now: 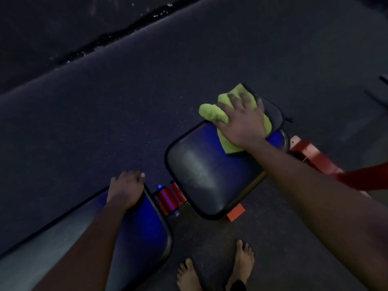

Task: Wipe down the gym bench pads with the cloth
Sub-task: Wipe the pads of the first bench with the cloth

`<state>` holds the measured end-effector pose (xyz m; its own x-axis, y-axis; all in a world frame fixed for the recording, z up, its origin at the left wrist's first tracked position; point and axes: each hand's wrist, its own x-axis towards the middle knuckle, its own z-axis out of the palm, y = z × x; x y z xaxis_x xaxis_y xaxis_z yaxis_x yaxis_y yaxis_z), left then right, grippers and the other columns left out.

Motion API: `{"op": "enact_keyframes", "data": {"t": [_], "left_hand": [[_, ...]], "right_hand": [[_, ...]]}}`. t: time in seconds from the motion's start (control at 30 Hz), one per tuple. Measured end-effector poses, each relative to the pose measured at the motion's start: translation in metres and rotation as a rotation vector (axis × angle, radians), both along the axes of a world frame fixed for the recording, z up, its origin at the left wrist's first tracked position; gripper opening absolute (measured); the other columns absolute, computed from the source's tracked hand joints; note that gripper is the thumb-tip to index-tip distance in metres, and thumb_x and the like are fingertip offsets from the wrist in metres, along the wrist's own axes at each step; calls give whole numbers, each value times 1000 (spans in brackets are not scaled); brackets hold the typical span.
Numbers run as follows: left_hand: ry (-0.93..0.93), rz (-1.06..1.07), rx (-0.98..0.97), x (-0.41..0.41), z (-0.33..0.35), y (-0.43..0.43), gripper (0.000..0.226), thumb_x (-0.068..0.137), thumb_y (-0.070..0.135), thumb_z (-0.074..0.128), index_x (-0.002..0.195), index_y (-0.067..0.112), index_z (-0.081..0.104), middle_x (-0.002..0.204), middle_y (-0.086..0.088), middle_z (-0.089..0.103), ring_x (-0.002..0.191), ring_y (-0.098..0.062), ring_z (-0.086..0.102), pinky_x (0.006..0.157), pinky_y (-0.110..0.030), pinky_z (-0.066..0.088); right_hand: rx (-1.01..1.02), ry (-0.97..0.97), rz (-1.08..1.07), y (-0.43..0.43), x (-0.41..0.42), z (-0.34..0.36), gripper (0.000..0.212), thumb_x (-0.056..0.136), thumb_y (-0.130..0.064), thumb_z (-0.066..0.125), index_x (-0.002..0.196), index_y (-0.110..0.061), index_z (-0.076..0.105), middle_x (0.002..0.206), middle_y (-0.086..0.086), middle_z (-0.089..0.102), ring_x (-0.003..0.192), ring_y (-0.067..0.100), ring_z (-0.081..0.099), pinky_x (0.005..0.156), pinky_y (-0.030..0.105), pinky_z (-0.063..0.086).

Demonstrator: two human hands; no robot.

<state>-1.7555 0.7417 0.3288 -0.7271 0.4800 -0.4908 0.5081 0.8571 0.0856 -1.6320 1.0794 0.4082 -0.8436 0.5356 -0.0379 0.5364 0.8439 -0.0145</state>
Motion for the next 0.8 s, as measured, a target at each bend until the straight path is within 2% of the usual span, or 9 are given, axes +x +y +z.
{"op": "enact_keyframes", "data": {"t": [0.13,0.23,0.33,0.43,0.5,0.57,0.6,0.67,0.8], "left_hand": [[-12,27,39,-2,-4,-1,48,107,39,22,140,19,50,145,-4,51,133,-22,42,106,-41,27],[-26,28,101,-3,-8,-6,47,107,39,23,134,17,55,138,-5,57,126,-23,48,104,-41,30],[-83,117,213,-10,-4,-14,41,107,33,29,130,12,57,135,-10,59,123,-29,53,103,-40,35],[-102,259,286,-13,-1,-23,32,107,23,35,119,5,58,123,-16,59,111,-34,56,92,-40,42],[-87,278,275,-12,-1,-27,28,106,20,36,115,5,59,117,-17,62,105,-35,57,88,-42,45],[-93,290,265,-12,-3,-27,27,105,19,37,115,7,59,114,-16,63,101,-34,58,87,-43,47],[-93,295,274,-11,-4,-26,26,105,19,37,112,8,59,111,-16,64,97,-33,58,85,-43,48],[-73,287,296,-9,-7,-27,24,104,20,37,104,9,58,103,-14,63,91,-30,56,80,-42,47],[-39,265,295,-4,-8,-27,25,104,27,36,98,11,55,97,-11,58,90,-28,53,75,-38,43]], "right_hand": [[-40,0,-239,0,6,-2,61,91,-66,39,146,-43,43,164,0,29,152,35,18,107,76,15],[-76,-198,-292,-7,-50,9,61,91,-58,33,138,-27,58,149,8,50,142,39,33,108,79,13],[-94,-435,12,-49,-99,1,61,93,-55,32,132,-20,63,136,12,61,132,33,50,113,71,10],[-78,-576,384,-128,-113,-28,61,94,-60,30,128,-23,65,130,8,66,125,29,55,112,66,13],[14,-656,640,-169,-96,-50,63,96,-60,28,129,-22,66,131,6,64,131,30,47,113,67,8],[39,-573,784,-182,-66,-62,57,98,-54,33,129,-22,67,138,5,59,141,29,34,115,67,-5],[10,-506,795,-179,-47,-62,53,97,-52,37,130,-24,67,146,4,53,148,29,25,116,66,-11],[-52,-414,790,-171,-7,-58,51,91,-50,47,134,-28,64,163,3,33,156,27,7,116,67,-13],[-93,-464,749,-169,47,-49,48,91,-50,53,135,-34,59,171,-2,5,157,26,-12,113,72,-14]]}}
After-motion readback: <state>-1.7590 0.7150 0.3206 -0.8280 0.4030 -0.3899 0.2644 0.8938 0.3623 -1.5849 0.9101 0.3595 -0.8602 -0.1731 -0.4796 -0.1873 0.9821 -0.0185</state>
